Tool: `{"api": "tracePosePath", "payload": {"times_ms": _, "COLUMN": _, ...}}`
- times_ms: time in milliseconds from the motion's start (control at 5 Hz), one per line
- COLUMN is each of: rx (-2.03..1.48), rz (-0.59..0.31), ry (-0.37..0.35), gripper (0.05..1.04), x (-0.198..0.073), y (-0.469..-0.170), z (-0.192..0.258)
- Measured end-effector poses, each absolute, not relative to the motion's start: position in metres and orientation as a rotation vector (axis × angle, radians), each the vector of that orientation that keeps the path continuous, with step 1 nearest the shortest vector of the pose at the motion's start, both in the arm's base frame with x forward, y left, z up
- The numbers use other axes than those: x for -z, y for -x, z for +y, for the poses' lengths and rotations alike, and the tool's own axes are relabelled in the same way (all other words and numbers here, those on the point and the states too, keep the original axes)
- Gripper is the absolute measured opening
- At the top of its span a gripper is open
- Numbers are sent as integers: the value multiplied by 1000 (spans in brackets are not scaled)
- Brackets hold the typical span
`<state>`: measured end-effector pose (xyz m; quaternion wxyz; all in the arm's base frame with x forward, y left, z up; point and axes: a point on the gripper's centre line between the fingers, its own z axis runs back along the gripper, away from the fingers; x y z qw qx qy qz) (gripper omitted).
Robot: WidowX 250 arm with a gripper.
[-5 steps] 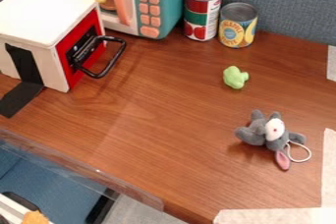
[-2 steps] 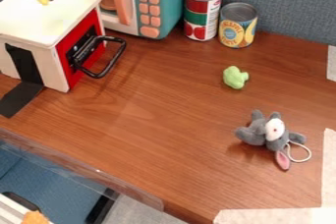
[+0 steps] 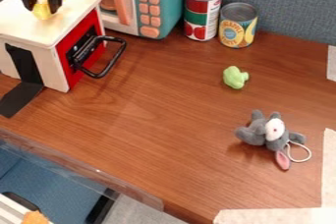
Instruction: Put the yellow banana on top of the drawer
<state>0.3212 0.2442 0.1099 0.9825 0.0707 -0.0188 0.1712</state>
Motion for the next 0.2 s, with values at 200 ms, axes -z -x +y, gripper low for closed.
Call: {"api": "tracePosePath", "payload": {"times_ms": 200, "rx": -332, "rz": -35, "ry": -134, "gripper": 997, "x": -121, "y": -323, "z": 245}}
